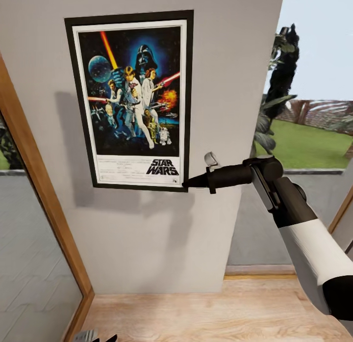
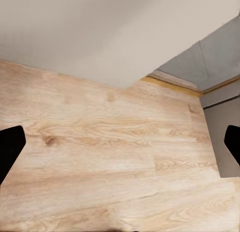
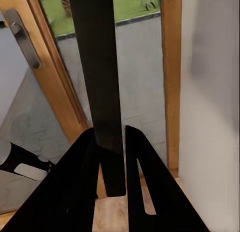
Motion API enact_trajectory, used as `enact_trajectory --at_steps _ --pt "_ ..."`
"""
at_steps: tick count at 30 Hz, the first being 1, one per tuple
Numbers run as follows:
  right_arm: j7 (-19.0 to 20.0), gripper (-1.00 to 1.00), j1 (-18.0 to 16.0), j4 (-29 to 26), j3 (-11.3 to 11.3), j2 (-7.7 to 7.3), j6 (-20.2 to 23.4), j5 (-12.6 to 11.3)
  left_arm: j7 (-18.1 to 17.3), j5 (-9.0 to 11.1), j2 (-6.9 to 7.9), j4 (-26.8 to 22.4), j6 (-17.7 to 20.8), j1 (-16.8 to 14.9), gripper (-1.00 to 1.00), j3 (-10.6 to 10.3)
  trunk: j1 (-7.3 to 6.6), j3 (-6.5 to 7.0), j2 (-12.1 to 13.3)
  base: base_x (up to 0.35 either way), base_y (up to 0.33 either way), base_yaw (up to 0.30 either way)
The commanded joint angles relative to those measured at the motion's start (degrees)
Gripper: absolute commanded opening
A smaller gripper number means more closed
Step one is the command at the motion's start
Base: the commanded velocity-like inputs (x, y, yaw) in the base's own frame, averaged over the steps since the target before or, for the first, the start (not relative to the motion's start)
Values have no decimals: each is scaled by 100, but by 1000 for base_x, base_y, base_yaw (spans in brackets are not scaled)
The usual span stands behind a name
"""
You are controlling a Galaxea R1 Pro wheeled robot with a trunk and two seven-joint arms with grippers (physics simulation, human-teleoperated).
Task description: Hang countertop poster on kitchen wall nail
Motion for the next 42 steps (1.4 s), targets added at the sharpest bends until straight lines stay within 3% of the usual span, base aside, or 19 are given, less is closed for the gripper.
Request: enact_trajectory --at_steps 1,22,34,42 --pt "2 -100 -7 1 11 -5 58 -41 -9 34 -1 5 -37 -6 100 -46 7 -13 -12 288 0 0" --pt "-7 -100 -7 1 2 -13 56 -41 -9 34 3 5 -35 -6 100 -46 7 -13 -12 38 0 0" --pt "-7 -100 -7 1 2 -13 57 -41 -9 34 3 5 -35 -6 100 -46 7 -13 -12 241 0 0" --pt "-7 -100 -7 1 2 -13 57 -41 -9 34 3 5 -38 -6 100 -46 7 -13 -12 49 0 0"
